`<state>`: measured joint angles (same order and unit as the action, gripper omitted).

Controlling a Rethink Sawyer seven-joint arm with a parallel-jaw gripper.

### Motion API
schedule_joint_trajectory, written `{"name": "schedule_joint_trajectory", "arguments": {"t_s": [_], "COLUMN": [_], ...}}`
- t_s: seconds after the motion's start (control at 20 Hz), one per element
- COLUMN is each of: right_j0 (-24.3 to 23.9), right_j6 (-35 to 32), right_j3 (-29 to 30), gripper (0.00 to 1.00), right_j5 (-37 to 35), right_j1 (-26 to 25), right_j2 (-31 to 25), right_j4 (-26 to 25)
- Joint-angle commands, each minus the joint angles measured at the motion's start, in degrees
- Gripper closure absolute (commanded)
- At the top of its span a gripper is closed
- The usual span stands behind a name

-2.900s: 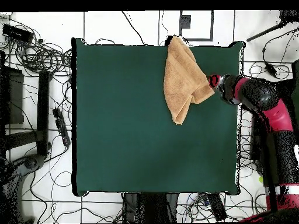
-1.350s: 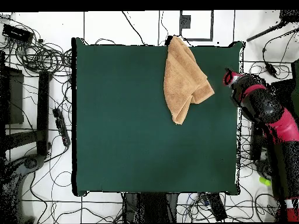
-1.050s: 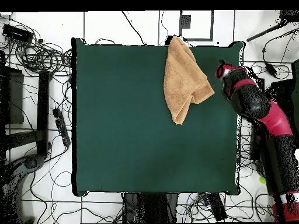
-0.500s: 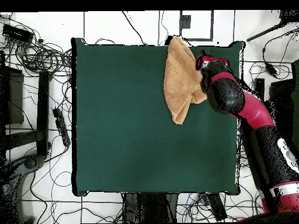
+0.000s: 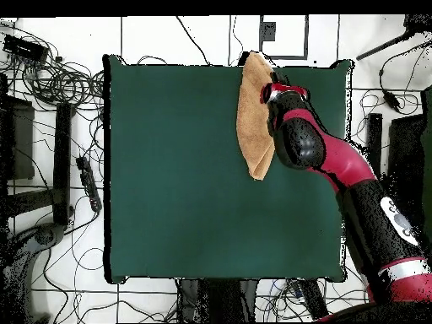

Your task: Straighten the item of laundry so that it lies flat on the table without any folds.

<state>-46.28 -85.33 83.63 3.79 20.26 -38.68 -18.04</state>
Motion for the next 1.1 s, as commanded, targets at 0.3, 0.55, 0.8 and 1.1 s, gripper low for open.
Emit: {"name": "schedule_joint_trajectory", "arguments": {"t_s": [0.3,0.55,0.8,1.1], "right_j0": [-3.7,-3.8,-3.3,-1.4], "right_j6": [-6.3,-4.6,-4.8,-8.9], "right_j3": [6.1,6.3,5.7,4.9], "gripper": [1.0,1.0,1.0,1.0], "right_j5": [-5.3,-5.6,-6.6,1.8], "right_j1": [-5.0,-3.4,-3.3,-5.1], "right_j2": [0.5,1.1,2.2,3.6], "right_j4": [-1.6,-3.1,-3.3,-3.8]}}
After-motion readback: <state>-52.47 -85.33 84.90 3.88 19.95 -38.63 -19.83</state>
